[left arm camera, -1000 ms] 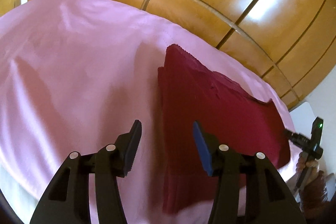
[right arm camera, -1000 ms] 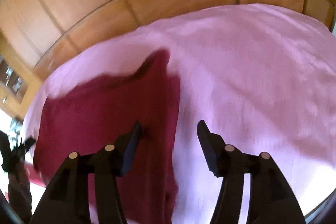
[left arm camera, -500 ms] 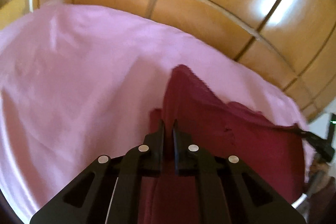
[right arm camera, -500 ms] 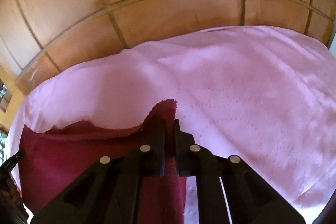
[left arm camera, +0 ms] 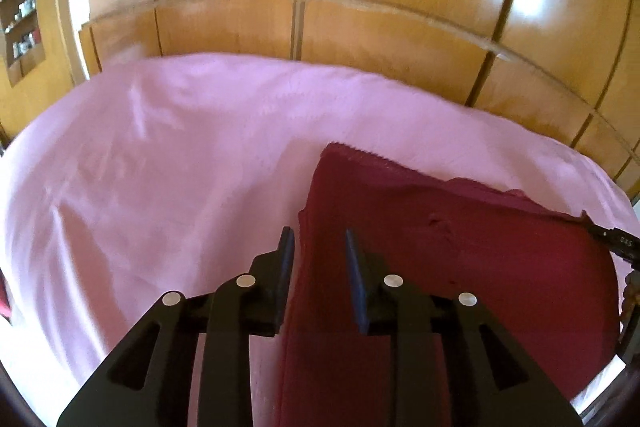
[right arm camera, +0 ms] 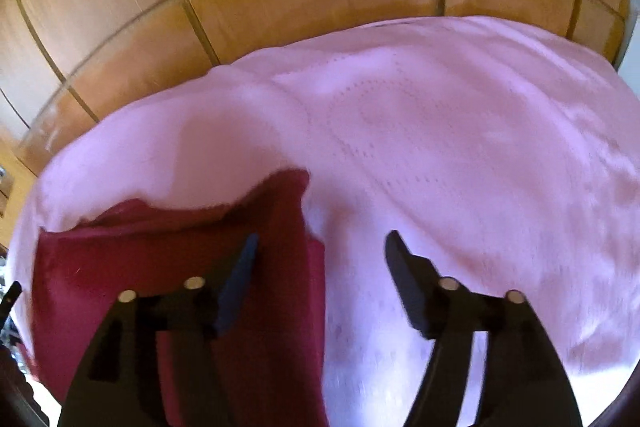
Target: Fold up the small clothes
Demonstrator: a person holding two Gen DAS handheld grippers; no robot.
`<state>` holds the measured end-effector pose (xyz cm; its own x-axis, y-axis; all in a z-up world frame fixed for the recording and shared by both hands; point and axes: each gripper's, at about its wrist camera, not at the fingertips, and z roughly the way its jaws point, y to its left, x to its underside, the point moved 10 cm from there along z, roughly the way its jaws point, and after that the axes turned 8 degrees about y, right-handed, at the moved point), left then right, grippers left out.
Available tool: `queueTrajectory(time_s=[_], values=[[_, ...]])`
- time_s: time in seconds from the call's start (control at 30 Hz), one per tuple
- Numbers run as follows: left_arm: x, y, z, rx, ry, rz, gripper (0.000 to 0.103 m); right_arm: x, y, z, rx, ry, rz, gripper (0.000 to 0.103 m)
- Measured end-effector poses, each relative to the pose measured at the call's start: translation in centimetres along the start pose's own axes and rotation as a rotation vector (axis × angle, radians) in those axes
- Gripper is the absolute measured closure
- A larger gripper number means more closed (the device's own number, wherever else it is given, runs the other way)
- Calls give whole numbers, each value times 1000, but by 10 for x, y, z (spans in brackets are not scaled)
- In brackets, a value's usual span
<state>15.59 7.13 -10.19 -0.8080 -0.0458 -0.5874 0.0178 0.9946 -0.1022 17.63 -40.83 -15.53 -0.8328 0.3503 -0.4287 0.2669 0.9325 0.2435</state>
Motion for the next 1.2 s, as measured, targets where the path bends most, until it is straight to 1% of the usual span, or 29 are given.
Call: queueTrajectory(time_s=[0.03,0.1,0.2,0.33,0.53,0.67,0.73,0.77,0.8,0.9,1.03,1.1,1.2], values=[[3,-3,-8,25,-9,-3,78,7,3,-5,-33,12,9,31],[6,-12,-17,43,-19,-2,78,22,2,-9,-90,39,16,24],[14,-21,-24,38,-31,16,78,50,1,-16,-196,90,60,23],[25,-31,-30,52,-35,30,78,75,1,-24,-313,116,109,22],[40,-46,-33,57,-37,73,78,98,10,-34,-405,148,120,21],[47,-52,-31,67,-25,80,78,101,18,-32,-441,158,122,21],[49,-55,-30,69,-23,88,78,101,24,-30,-462,163,118,25],[50,-58,-30,72,-21,95,78,102,28,-30,-474,166,112,30],[52,-60,-30,73,-20,100,78,103,32,-30,-483,174,102,31],[56,-65,-26,74,-11,115,78,102,43,-24,-474,177,77,32],[62,-71,-16,83,21,129,78,100,45,-21,-477,179,73,37],[64,-74,-11,82,36,135,78,100,44,-20,-474,181,72,47],[70,-76,-1,75,66,140,78,102,45,-19,-464,179,68,54]])
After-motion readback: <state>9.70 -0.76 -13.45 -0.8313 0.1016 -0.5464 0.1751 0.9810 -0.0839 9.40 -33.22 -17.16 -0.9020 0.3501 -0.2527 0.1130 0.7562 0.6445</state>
